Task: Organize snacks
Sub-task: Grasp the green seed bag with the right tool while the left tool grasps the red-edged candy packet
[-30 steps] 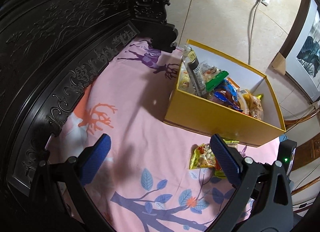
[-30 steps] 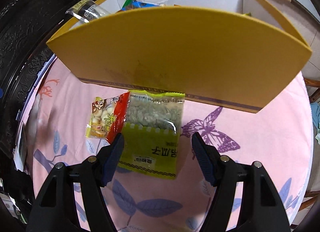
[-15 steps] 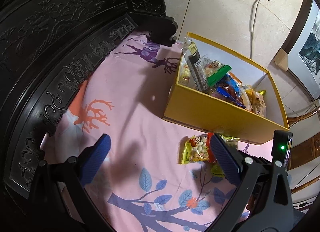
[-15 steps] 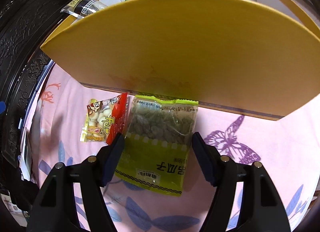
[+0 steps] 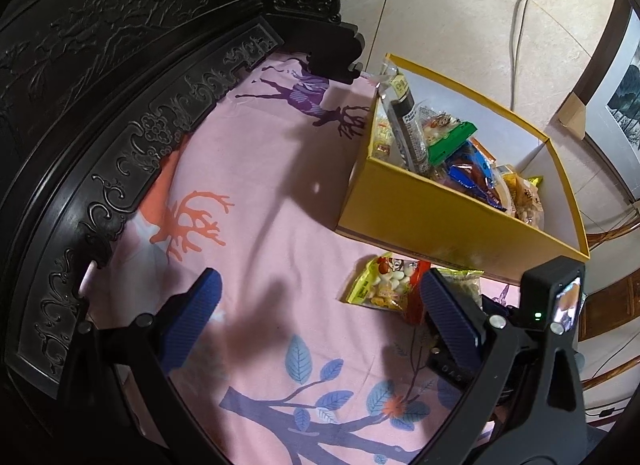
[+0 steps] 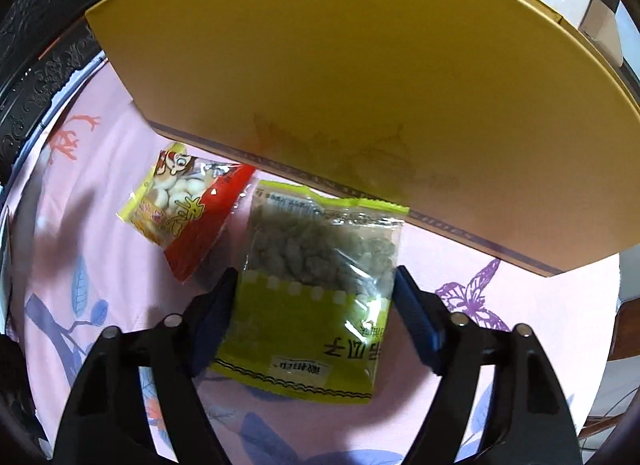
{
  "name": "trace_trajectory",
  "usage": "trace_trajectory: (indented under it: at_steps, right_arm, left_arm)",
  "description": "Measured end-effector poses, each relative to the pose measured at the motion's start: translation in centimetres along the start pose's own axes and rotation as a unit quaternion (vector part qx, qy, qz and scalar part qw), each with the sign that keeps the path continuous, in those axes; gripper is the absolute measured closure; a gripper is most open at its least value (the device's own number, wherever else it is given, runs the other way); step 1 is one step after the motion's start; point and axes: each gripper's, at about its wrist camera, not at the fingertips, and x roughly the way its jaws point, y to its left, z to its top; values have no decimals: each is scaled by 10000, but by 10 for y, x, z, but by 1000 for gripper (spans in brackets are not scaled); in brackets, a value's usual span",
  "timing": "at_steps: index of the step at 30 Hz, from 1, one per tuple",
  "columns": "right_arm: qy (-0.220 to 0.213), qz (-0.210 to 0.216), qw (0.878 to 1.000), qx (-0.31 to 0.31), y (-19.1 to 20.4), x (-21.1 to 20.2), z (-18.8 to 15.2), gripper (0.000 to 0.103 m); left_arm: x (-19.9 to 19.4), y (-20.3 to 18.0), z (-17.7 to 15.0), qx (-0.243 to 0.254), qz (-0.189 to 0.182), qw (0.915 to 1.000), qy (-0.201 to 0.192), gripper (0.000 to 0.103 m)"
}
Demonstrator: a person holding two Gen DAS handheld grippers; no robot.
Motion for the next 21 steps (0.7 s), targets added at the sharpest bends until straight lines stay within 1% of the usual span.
trace_trajectory:
  at_steps: [3, 5, 8, 12, 16, 21]
  right_arm:
    - [22, 103, 9999, -70, -5, -4, -2, 40]
    - [41, 154, 9999, -56, -8, -6, -6, 41]
    - [19, 230, 9997, 111, -19, -15, -15, 42]
    - [-119, 368, 9987, 326, -32, -38, -32, 42]
    - [-277, 488, 9968, 564, -47, -61, -45, 42]
    - [-358, 594, 9945, 786, -66, -78, -50, 41]
  left_arm:
    - [5, -2, -2, -4, -16, 10000, 80, 2]
    - [6, -5, -4, 53, -21, 9999, 105, 2]
    - [10, -11, -7, 165, -55, 9997, 146, 2]
    - [22, -22, -13, 290, -80, 9991, 293, 2]
    - [48, -42, -21, 533, -168, 9971, 522, 2]
    - [80, -70, -24, 978, -250, 9931, 599, 2]
